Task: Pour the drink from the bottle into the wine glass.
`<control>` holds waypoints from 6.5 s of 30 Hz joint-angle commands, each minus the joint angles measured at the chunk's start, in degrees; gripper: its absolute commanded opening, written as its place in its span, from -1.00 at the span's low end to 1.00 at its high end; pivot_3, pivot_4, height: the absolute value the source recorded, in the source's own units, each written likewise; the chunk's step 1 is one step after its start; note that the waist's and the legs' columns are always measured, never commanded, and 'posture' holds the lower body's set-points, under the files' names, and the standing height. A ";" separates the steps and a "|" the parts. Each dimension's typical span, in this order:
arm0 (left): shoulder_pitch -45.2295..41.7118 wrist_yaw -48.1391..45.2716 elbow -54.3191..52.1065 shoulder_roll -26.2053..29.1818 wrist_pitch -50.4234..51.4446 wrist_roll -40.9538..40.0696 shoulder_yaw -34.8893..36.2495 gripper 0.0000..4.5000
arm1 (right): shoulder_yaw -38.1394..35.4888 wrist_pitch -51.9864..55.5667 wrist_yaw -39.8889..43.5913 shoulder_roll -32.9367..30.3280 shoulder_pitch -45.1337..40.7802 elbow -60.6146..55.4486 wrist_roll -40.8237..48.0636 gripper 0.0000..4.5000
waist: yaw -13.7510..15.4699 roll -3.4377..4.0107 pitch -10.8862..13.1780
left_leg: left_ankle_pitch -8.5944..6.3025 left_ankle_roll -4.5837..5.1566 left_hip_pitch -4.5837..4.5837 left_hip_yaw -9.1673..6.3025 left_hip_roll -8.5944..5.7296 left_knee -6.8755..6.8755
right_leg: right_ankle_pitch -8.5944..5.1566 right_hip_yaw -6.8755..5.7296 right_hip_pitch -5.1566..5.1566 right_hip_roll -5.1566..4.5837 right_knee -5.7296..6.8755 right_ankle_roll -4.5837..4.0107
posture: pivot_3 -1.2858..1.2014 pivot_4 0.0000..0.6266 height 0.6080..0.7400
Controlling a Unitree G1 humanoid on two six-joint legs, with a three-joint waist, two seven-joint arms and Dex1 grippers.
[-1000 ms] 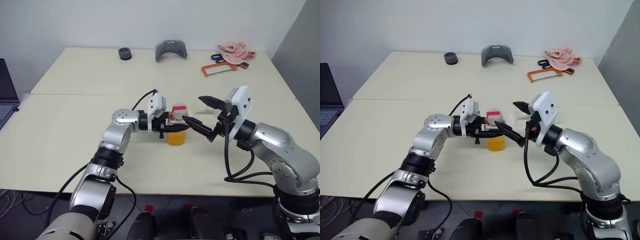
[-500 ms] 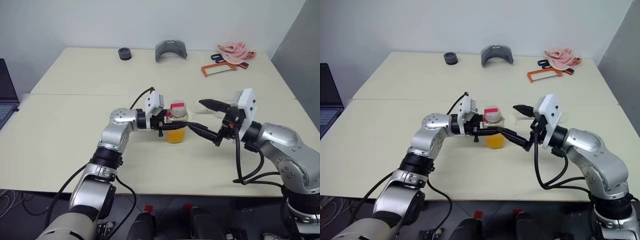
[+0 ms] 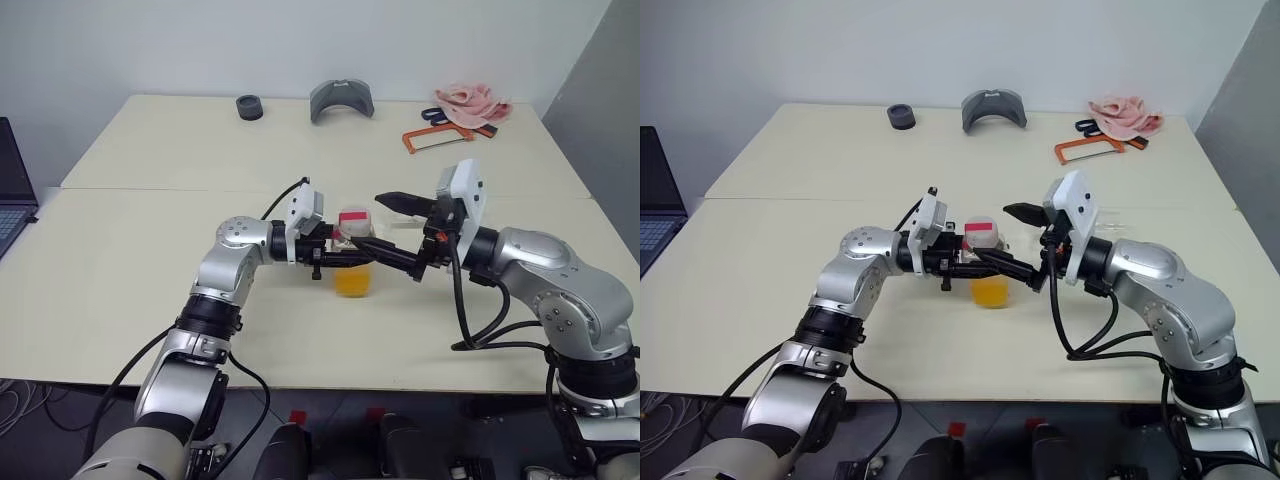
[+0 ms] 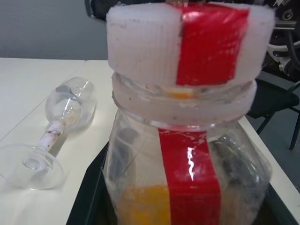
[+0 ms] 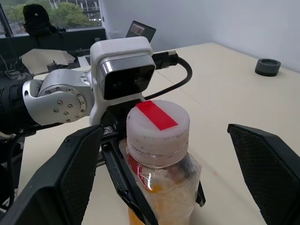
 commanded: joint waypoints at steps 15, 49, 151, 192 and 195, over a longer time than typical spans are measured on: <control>-0.58 -0.28 -1.00 0.39 -2.93 0.75 -0.20 -0.25 | 1.81 -0.30 0.68 1.98 -2.71 0.78 -1.62 1.00 | -0.03 0.00 0.00 | 0.00 0.00 0.00 0.00 0.01 0.00 | 0.00 0.00 0.00 0.00 0.00 0.00 | 0.03 -0.52 1.00; 1.15 0.87 -2.89 0.62 -1.77 0.16 0.22 -0.25 | 3.66 -18.35 5.20 2.04 3.44 -0.13 -12.76 -0.23 | -0.14 0.00 0.00 | 0.02 -0.03 0.00 0.00 0.00 0.00 | 0.00 0.00 0.00 0.00 0.00 0.00 | 0.03 -0.52 1.00; 27.25 54.35 -10.32 6.29 -1.48 5.41 20.67 0.99 | 6.93 -2.28 0.08 5.86 11.05 2.00 -19.93 1.00 | 0.20 -0.14 -0.08 | 0.03 -0.05 0.00 -0.03 -0.01 0.00 | 0.09 -0.03 -0.06 -0.11 0.02 0.01 | 0.03 -0.52 1.00; 25.76 8.07 -31.17 23.72 18.64 -11.24 6.58 0.99 | -35.28 -15.98 -45.81 39.78 -14.21 52.51 14.55 1.00 | -1.39 0.08 -0.09 | 0.05 -0.05 0.35 0.73 0.15 -0.25 | 0.08 0.25 0.00 0.19 0.10 -0.02 | 0.03 -0.52 1.00; 26.20 7.81 -30.98 23.82 18.15 -10.90 6.52 0.99 | -36.34 -19.51 -44.66 39.25 -16.69 57.76 14.57 1.00 | -1.80 0.08 -0.09 | 0.05 -0.05 0.35 0.74 0.15 -0.25 | 0.08 0.26 0.00 0.19 0.10 -0.02 | 0.03 -0.52 1.00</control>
